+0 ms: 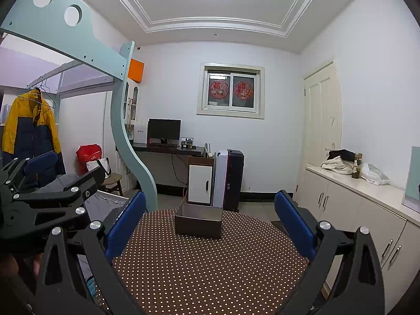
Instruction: Organize jewelry
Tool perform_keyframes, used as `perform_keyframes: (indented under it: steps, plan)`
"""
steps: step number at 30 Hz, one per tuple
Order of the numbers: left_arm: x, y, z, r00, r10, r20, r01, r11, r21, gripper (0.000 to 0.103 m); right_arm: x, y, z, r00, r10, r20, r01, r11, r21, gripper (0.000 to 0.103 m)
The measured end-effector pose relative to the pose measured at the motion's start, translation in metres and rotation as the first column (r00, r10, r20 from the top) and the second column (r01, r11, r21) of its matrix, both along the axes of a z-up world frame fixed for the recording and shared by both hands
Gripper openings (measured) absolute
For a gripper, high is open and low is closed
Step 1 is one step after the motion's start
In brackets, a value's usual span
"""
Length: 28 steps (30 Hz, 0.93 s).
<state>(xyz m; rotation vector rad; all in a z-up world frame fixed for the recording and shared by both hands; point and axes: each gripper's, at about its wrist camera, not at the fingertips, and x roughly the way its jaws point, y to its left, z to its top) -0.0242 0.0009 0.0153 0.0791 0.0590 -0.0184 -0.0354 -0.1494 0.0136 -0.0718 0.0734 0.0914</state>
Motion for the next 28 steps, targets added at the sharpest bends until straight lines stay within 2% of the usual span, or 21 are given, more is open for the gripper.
perform_keyframes:
  steps: [28]
  plan:
    - [0.0046,0.0055,-0.0011,1.000,-0.011,-0.006,0.011,1.000,-0.005,0.096,0.0046,0.0008,-0.0010,1.000,-0.002,-0.005,0.002,1.000,-0.004,0.095]
